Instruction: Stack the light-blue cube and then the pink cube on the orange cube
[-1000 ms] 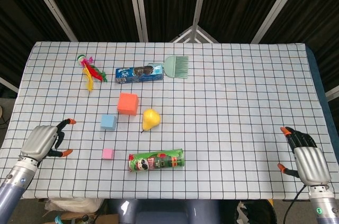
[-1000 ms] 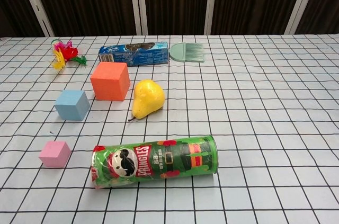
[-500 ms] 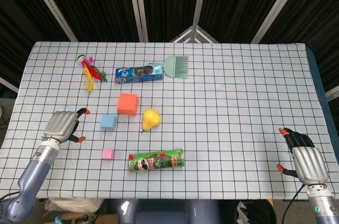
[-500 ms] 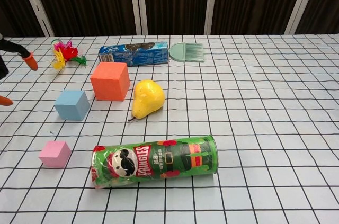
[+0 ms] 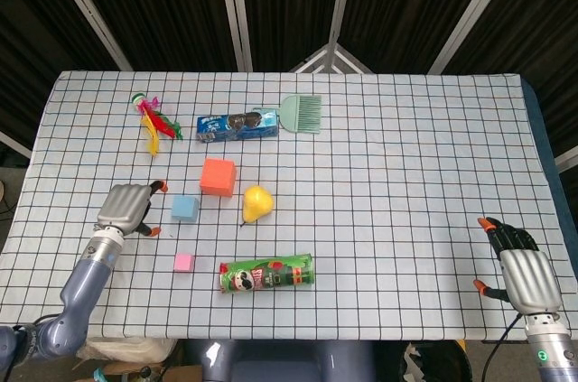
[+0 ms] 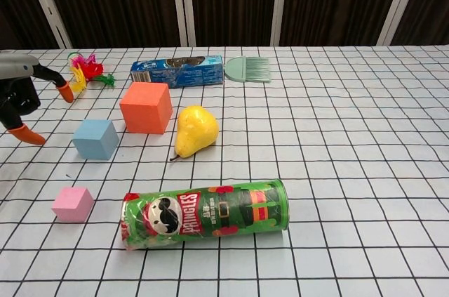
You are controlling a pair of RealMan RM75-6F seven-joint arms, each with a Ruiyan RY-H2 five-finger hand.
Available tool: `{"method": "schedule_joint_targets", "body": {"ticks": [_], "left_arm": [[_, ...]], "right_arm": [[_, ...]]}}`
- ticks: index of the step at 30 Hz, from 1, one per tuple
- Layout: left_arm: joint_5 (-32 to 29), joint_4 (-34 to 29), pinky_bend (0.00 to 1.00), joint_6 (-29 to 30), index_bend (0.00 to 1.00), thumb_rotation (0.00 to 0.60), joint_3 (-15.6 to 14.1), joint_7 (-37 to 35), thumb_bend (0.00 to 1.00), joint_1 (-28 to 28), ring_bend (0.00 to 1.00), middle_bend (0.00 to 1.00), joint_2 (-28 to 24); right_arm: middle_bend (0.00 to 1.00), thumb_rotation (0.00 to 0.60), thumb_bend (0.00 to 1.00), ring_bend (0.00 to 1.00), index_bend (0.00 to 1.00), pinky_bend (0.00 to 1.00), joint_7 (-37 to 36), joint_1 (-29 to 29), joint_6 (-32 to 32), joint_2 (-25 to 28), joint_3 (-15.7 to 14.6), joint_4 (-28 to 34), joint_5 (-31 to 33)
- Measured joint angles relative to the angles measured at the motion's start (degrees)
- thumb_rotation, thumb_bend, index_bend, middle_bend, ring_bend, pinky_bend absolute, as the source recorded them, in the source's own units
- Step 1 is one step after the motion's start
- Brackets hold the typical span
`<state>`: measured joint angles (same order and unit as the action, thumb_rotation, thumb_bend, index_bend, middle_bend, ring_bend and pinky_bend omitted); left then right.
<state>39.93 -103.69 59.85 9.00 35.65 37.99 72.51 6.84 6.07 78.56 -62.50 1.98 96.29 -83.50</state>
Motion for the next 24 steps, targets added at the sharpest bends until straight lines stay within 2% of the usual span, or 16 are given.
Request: {"method": "schedule_joint_targets", "body": {"ticks": [10,21,24], "left_arm": [[-2.1,4.1,0.85,0.0,0.32,0.600,-0.5,1.1,0.17,2.5,0.79,0.85,3.5],[-3.5,6.7,0.85,-0.3,0.31,0.600,-1.4,2.4,0.17,4.7,0.79,0.85,6.2],[-3.9,7.1,0.85,-0.2,0.32,0.600,-1.4,2.4,0.20,5.1,0.79,0.85,6.7]], "right_arm": [[0.14,0.600,0.17,0.15,0.11,0.16,0.6,0.3,-0.8,-0.2,0.0,-0.1,0.6],[0.14,0.600,0.17,0.15,0.11,0.16,0.8,0.5,-1.3,-0.3,0.0,-0.2,1.3],[0.14,0.600,0.17,0.15,0.11,0.16,0.6,0.5,-1.3,-0.3,0.0,-0.2,1.3]]}}
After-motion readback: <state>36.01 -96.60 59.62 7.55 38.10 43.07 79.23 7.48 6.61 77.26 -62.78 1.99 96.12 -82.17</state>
